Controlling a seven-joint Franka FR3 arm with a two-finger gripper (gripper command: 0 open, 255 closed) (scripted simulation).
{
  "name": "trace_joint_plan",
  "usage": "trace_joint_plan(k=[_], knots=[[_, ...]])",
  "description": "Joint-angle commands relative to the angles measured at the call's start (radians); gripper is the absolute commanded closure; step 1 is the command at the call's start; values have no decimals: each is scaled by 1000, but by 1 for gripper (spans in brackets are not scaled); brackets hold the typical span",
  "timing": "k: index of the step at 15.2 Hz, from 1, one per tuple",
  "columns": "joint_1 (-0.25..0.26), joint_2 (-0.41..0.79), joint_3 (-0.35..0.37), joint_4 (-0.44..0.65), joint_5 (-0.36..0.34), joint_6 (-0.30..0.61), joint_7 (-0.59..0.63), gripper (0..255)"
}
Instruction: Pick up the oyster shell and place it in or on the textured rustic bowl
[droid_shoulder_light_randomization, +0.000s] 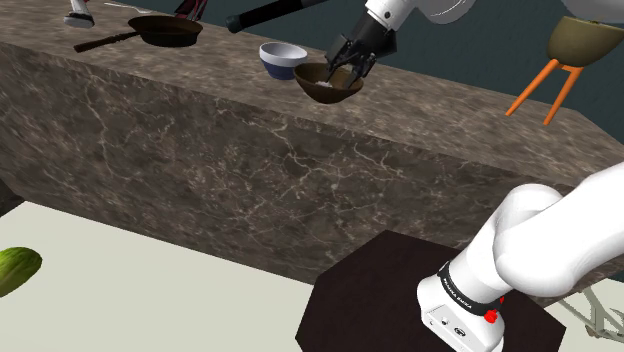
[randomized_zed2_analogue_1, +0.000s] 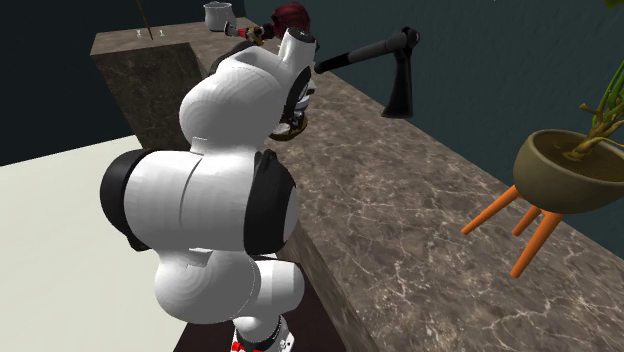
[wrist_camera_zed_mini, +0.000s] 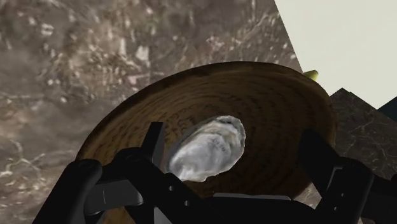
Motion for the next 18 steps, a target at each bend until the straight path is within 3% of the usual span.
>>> trace_joint_plan(k=[1,9,10,18], knots=[[4,10,2,-16,7,26,-5,0],[6,13,2,-21,9,34,-6,0],[6,14,2,-19,9,34,-6,255],[6,14,1,-18,9,32,-7,255]])
